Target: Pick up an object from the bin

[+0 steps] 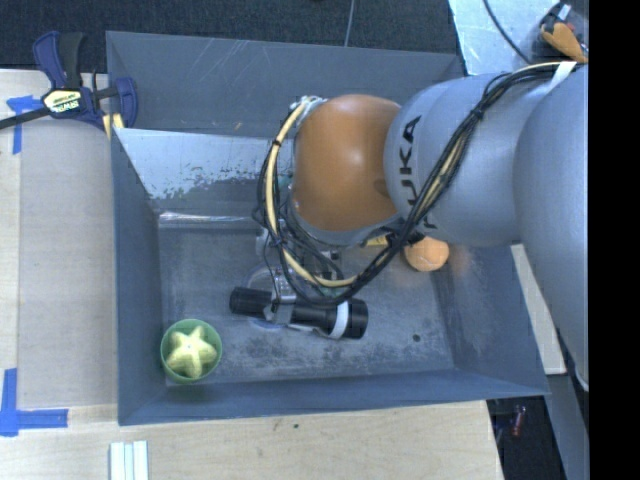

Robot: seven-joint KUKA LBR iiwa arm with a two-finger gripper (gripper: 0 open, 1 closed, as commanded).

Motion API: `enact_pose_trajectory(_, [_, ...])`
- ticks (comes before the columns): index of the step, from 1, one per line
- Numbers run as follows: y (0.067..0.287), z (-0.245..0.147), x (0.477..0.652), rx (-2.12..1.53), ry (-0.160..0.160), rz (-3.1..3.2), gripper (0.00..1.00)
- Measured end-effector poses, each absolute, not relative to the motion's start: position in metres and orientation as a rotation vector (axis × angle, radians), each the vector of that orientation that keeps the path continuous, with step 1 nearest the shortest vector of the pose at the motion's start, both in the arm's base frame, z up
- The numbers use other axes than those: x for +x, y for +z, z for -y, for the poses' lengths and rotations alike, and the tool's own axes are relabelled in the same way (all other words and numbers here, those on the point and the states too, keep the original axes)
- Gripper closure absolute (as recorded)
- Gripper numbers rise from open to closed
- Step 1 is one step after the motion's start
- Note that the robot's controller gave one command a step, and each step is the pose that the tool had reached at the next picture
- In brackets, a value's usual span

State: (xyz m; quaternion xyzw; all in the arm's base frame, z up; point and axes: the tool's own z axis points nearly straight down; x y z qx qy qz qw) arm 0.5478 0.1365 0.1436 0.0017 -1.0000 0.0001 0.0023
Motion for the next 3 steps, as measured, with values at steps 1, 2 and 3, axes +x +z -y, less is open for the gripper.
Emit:
enact_pose_trajectory(1, [0.147, -0.136, 0.55, -0.002, -0.001, 3.144, 0.0])
enact_pose_trajectory(2, [0.07, -0.047, 0.53, -0.08, 0.0, 3.145, 0.0])
enact_pose_trajectory(3, [0.111, -0.042, 0.52, 0.063, -0.011, 3.161, 0.0])
